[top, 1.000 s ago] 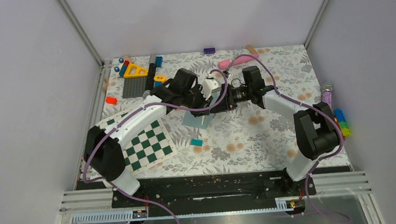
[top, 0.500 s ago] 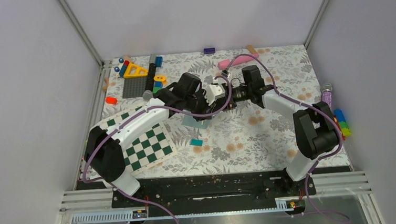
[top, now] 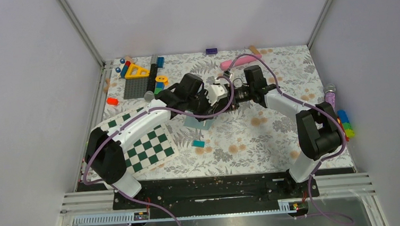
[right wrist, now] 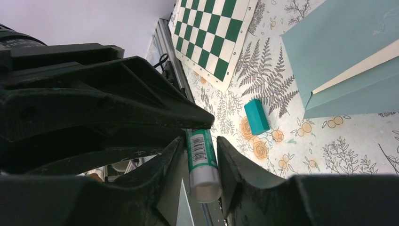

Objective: Place the letter into the envelope and seal it
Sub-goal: Adjust the solid glue.

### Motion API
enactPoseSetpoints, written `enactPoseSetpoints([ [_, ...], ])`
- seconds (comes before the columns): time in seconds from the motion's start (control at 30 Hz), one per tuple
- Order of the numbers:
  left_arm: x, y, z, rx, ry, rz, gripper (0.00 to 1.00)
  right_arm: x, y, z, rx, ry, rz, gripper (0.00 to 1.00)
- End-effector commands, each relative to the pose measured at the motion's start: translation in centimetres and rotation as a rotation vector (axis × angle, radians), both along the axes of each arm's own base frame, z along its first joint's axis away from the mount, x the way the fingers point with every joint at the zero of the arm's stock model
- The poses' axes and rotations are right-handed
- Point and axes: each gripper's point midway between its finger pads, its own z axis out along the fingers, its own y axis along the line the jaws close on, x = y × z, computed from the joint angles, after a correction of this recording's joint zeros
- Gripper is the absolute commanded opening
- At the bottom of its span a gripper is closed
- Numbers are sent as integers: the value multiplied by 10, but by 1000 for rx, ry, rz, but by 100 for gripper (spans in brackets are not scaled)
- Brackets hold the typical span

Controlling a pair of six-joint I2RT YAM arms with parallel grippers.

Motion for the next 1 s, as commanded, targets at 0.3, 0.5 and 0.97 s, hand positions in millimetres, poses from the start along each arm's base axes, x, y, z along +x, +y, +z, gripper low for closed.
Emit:
enactPoseSetpoints([
  [0.3, 13, 0, 28, -69, -115, 45, 57, 0, 5, 21, 39, -14, 45, 6],
  [0.5, 19, 21, 51, -184, -71, 48, 98, 6, 8, 44, 68, -41, 47, 0],
  [0.97, 7, 85, 94, -431, -148, 46, 99, 57, 34, 109, 326, -5, -55, 0],
])
